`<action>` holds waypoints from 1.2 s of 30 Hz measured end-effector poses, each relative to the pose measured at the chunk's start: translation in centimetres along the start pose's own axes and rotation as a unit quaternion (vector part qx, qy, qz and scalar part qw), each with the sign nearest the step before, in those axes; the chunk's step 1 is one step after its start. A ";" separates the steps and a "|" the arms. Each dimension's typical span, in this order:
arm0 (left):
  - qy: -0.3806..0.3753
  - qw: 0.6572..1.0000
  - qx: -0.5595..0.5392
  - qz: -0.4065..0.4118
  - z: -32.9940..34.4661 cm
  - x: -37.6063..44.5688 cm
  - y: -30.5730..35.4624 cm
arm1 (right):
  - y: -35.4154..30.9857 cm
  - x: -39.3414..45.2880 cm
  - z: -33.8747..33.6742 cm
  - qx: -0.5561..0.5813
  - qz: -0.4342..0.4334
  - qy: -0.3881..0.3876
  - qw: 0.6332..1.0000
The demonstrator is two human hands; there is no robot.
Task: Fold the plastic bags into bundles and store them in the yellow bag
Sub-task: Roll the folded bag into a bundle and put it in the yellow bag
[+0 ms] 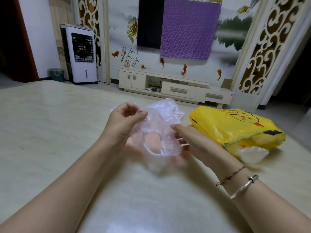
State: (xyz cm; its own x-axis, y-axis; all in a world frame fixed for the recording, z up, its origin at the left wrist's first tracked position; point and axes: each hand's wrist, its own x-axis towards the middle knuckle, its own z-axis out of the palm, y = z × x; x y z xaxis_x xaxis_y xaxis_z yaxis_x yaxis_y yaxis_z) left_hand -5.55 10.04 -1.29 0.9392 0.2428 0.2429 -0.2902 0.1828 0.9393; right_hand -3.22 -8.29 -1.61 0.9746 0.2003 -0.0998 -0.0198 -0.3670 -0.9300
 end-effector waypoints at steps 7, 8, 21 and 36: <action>-0.020 1.000 -0.008 0.012 -0.3 0.3 -0.2 | -0.1 -0.2 0.8 0.086 0.003 0.034 0.996; -0.015 1.000 0.007 -0.008 -0.2 0.2 -0.2 | 0.0 0.0 0.9 0.117 0.000 0.062 0.991; 0.015 0.982 0.174 -0.073 -0.8 0.3 -0.7 | -0.6 0.0 -0.9 0.159 0.031 0.108 0.981; -0.002 0.836 0.549 0.022 -2.2 -0.4 -1.4 | 2.1 0.6 -0.4 -0.327 -0.125 0.213 0.912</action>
State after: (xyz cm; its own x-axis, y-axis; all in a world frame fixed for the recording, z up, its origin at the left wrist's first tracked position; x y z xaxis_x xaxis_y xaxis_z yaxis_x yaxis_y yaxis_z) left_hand -5.93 11.84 -3.19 0.9336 0.2225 0.2810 0.0169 -0.8105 0.5855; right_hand -2.59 -9.34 -3.44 0.9315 0.0309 0.3625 0.2156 -0.8496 -0.4814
